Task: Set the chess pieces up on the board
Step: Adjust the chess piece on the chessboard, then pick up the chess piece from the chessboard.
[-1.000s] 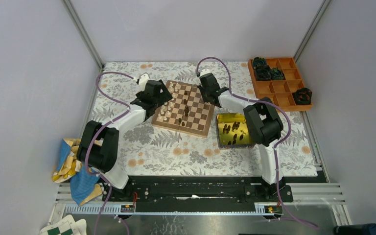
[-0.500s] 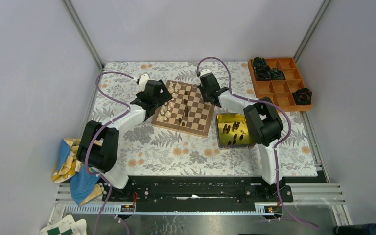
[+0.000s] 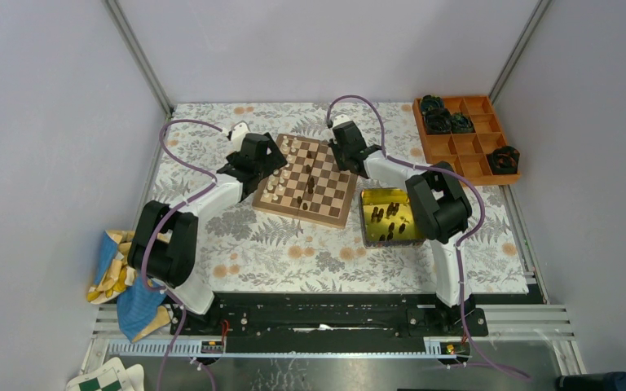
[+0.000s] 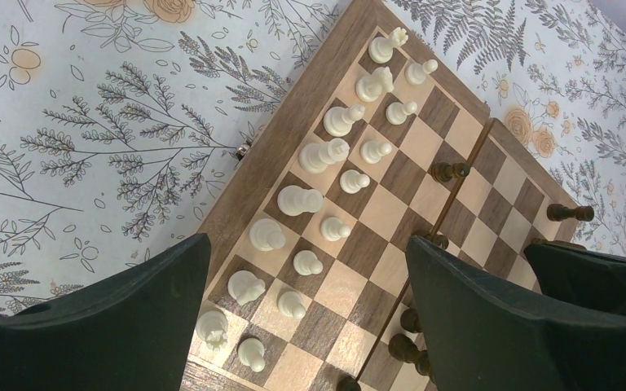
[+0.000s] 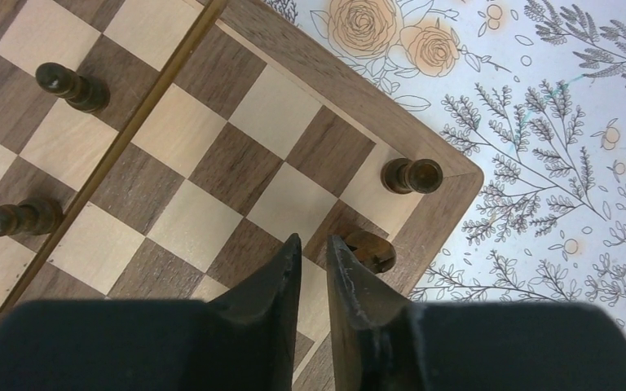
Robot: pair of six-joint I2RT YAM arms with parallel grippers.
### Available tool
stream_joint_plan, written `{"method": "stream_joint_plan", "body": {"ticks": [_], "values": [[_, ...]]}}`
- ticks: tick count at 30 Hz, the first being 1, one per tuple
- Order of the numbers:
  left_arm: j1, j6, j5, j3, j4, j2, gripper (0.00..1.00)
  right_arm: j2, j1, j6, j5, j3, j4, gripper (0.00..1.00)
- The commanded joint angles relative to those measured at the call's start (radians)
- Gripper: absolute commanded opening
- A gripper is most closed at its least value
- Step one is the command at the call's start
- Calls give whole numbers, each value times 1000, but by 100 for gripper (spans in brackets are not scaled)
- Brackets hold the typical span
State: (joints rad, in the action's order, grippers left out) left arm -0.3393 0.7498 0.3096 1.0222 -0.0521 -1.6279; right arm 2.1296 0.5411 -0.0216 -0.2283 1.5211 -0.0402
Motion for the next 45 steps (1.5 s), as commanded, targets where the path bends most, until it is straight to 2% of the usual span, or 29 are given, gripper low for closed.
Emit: {"method": "stream_joint_plan", "body": {"ticks": [1, 8, 11, 28, 45], "values": [[5, 6, 6, 5, 36, 3, 97, -31, 8, -10, 31, 44, 10, 27], [5, 6, 11, 7, 30, 10, 97, -37, 26, -20, 56, 62, 11, 40], [5, 5, 14, 8, 28, 13, 97, -34, 36, -24, 64, 78, 10, 42], [5, 5, 17, 13, 28, 0, 97, 49, 68, -23, 191, 224, -15, 43], [15, 10, 14, 25, 28, -29, 98, 161, 73, -23, 227, 362, -62, 44]]}}
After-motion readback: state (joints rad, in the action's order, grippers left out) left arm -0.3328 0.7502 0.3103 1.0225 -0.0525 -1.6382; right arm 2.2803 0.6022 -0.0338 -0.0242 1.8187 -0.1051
